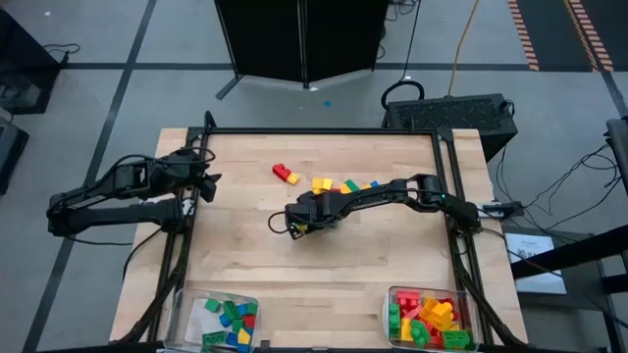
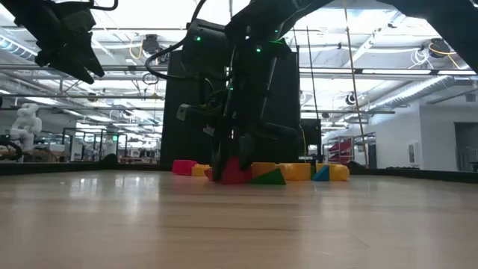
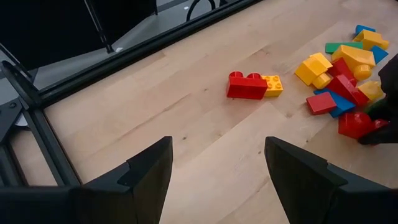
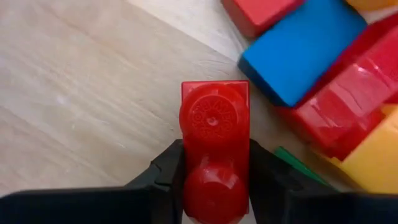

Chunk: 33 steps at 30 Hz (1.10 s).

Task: Sort blocks by size
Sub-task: Put the red game piece into the right transparent bin

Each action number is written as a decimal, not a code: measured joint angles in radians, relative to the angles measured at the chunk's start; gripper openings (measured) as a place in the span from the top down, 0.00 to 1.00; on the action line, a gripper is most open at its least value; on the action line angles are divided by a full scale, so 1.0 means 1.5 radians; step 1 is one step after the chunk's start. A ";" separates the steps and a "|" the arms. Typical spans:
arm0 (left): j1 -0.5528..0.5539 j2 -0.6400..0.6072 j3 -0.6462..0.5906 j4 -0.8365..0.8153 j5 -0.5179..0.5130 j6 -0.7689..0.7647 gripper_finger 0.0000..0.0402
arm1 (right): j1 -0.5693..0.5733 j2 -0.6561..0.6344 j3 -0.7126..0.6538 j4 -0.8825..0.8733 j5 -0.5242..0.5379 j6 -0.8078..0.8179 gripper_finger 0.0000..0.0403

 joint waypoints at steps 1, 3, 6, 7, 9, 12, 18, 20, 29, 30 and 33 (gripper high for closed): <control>0.000 0.000 0.000 -0.001 0.000 0.000 0.36 | 0.002 0.002 0.013 -0.008 -0.004 -0.014 0.72; 0.000 0.000 0.000 -0.005 0.000 0.001 0.36 | 0.008 0.007 0.049 -0.036 -0.011 -0.049 0.72; 0.000 0.000 0.000 -0.008 0.000 0.011 0.36 | 0.026 0.004 0.130 -0.120 -0.027 -0.096 0.72; 0.000 0.000 0.000 -0.008 0.000 0.012 0.36 | 0.034 0.001 0.167 -0.155 -0.027 -0.104 0.72; 0.000 0.000 0.000 -0.013 0.000 0.012 0.36 | 0.054 -0.002 0.247 -0.260 -0.025 -0.118 0.72; 0.000 0.000 0.000 -0.023 0.000 0.012 0.36 | 0.090 -0.002 0.335 -0.405 -0.021 -0.100 0.72; 0.000 0.000 0.000 -0.025 0.000 0.012 0.36 | 0.192 -0.024 0.385 -0.520 -0.034 0.016 0.72; 0.000 -0.001 0.000 -0.025 0.000 0.012 0.36 | 0.223 -0.024 0.380 -0.526 -0.033 0.085 0.72; 0.000 -0.004 0.001 -0.023 0.002 0.011 0.36 | 0.373 -0.041 0.356 -0.524 -0.052 0.361 0.72; 0.000 -0.004 0.001 -0.021 0.002 0.011 0.36 | 0.390 -0.042 0.356 -0.524 -0.054 0.390 0.72; 0.000 -0.004 0.001 -0.021 0.002 0.011 0.36 | 0.433 -0.056 0.356 -0.524 -0.057 0.482 0.72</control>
